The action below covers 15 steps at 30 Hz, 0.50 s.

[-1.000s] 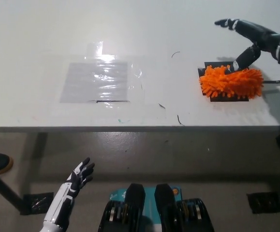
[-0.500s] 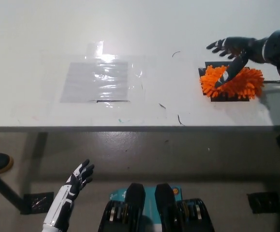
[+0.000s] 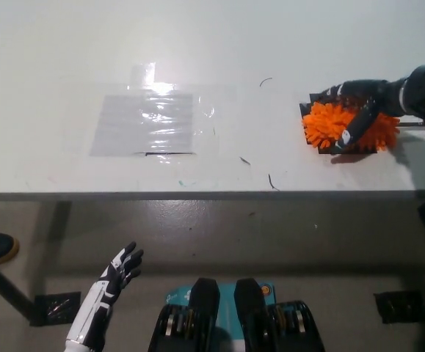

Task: The robot uses it right hand to pick up an extended orange duster kept in the middle of the desk and presses its handle against the desk to collapse it

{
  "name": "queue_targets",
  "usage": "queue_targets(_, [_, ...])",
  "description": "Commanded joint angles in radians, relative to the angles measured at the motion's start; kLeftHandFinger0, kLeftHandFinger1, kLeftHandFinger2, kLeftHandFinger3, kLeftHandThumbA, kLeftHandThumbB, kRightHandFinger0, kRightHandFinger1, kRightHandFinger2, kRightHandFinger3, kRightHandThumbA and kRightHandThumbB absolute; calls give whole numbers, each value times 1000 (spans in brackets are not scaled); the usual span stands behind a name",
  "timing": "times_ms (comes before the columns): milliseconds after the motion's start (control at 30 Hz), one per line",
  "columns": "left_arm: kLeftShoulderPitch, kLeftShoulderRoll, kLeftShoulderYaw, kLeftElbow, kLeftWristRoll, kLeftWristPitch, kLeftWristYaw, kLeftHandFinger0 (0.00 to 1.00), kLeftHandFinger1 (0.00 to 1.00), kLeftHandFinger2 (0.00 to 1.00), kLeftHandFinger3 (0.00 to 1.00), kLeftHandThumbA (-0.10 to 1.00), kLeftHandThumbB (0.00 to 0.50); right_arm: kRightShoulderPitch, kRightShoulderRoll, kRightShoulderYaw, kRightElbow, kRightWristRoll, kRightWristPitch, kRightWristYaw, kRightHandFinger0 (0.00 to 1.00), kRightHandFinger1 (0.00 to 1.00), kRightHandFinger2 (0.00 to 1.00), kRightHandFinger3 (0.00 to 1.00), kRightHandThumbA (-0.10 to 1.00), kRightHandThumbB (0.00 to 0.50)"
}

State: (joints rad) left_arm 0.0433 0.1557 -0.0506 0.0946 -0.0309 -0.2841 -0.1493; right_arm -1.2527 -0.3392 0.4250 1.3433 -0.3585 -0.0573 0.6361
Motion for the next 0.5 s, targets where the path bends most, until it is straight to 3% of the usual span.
queue_targets(0, [-3,2,4,-10,-14,-42,-9,1000,1000,1000,1000,1000,134,-70,-2,79,20,-101,-20,-97,1000,1000,1000,1000,1000,416])
queue_targets(133, [-3,3,5,-11,-17,-47,-11,1000,1000,1000,1000,1000,140,-70,4,116,35,-107,-26,-113,1000,1000,1000,1000,1000,414])
queue_targets(233, [-7,3,5,-11,-17,-47,-12,1000,1000,1000,1000,1000,129,-59,15,134,52,-113,-31,-100,1000,1000,1000,1000,1000,364])
queue_targets(267, [-12,3,6,-6,-17,-52,-12,1000,1000,1000,1000,1000,135,-56,29,158,62,-137,-9,-123,1000,1000,1000,1000,1000,405])
queue_targets(367, [-13,3,7,-5,-17,-53,-12,1000,1000,1000,1000,1000,135,-57,31,166,66,-137,-8,-128,1000,1000,1000,1000,1000,410])
queue_targets(400, [-13,3,7,-9,-15,-51,-11,1000,1000,1000,1000,1000,145,-50,44,184,71,-157,11,-162,1000,1000,1000,1000,974,339])
queue_targets(433, [-14,2,8,-12,-16,-46,-11,1000,1000,1000,1000,1000,148,-29,67,202,70,-185,33,-298,1000,1000,1000,1000,675,315])
queue_targets(467, [-16,2,8,-12,-17,-45,-11,1000,1000,1000,1000,1000,149,-25,72,199,70,-183,39,-341,1000,1000,1000,1000,464,304])
